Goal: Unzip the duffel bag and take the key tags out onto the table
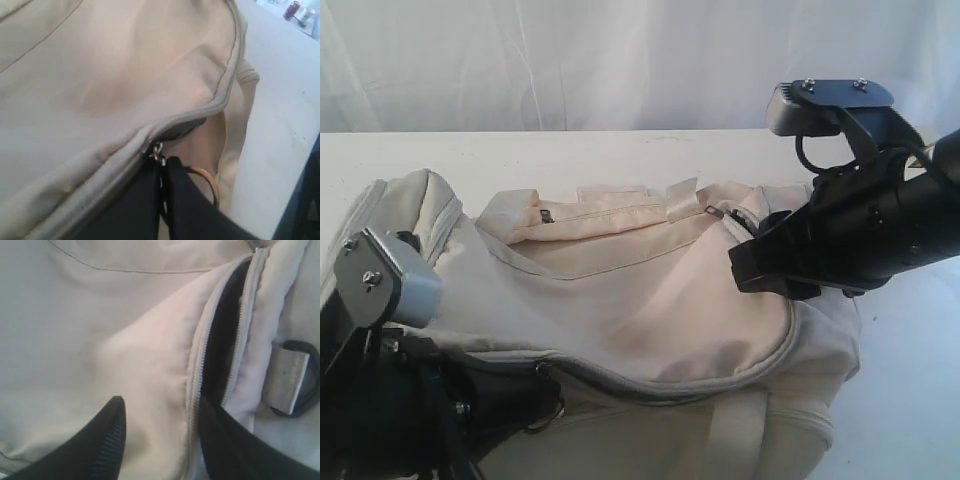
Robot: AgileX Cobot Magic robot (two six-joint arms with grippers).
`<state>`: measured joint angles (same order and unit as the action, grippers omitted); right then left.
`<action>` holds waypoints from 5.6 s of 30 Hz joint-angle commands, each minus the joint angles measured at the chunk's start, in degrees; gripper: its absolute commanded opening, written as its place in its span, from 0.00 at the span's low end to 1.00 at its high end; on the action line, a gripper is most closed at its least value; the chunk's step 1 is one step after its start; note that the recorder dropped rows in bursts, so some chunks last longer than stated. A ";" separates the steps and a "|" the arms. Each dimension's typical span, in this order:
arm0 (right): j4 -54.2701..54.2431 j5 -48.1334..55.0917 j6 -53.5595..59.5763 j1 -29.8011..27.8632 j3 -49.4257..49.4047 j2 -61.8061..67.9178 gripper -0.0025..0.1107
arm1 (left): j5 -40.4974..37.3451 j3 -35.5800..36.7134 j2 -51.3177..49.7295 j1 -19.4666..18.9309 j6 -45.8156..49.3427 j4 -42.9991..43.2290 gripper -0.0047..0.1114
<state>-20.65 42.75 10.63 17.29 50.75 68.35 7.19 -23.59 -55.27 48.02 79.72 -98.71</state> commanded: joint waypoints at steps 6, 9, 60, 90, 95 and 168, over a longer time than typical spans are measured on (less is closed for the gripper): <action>-0.70 -0.94 0.66 -0.15 -0.20 0.09 0.41 | -28.98 -2.46 -7.57 -12.95 -29.74 34.85 0.04; -2.16 -1.08 1.33 -0.15 -0.20 0.09 0.41 | -40.90 -8.53 -8.73 -18.31 -53.98 64.17 0.04; -11.70 -24.00 50.77 34.30 0.03 9.65 0.36 | -54.41 -21.80 5.32 -19.93 -59.23 77.10 0.04; 20.65 -4.48 11.67 34.07 -0.21 8.26 0.02 | -53.73 -32.06 -5.61 -22.95 -79.37 112.32 0.04; 20.65 -4.28 11.67 34.07 -0.21 8.26 0.02 | -55.74 -36.27 -8.93 -26.21 -76.31 112.05 0.04; 20.65 -32.94 11.59 43.33 0.05 17.92 0.02 | -70.30 -45.35 -12.33 -27.32 -66.75 99.84 0.04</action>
<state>0.00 3.81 22.12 59.96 51.55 86.05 -64.36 -66.49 -66.96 21.14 14.57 -4.27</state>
